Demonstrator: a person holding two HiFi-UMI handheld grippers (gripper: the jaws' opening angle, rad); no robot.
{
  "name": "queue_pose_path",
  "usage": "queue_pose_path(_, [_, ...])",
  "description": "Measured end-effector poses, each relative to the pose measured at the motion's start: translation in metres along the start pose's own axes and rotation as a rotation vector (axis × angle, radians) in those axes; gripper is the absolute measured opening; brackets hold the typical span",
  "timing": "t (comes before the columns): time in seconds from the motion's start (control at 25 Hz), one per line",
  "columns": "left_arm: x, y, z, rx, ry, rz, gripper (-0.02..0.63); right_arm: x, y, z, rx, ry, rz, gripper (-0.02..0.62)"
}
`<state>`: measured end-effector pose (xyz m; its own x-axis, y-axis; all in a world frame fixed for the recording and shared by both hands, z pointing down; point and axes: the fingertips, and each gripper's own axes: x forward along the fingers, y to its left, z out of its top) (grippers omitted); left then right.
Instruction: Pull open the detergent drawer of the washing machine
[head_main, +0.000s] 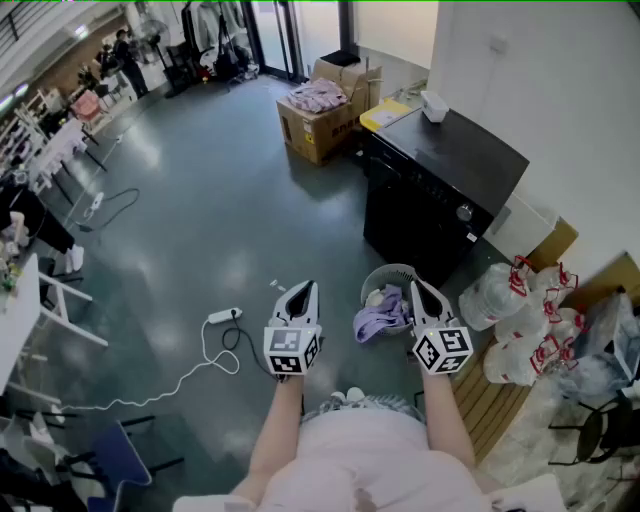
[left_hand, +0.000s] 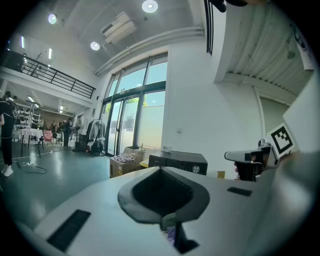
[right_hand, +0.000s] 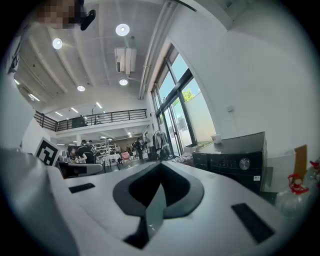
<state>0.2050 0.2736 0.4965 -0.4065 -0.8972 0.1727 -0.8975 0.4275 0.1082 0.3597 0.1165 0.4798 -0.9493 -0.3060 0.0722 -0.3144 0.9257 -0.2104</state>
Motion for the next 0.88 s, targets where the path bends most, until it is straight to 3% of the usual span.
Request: queue_pose_path(0.88, [0.0089,-0.0053,-0.0068,0.001,0.026,-0.023,0.025,0.0007,-0.0053,-0.0079,0.027,0.024,-0.016,0.015])
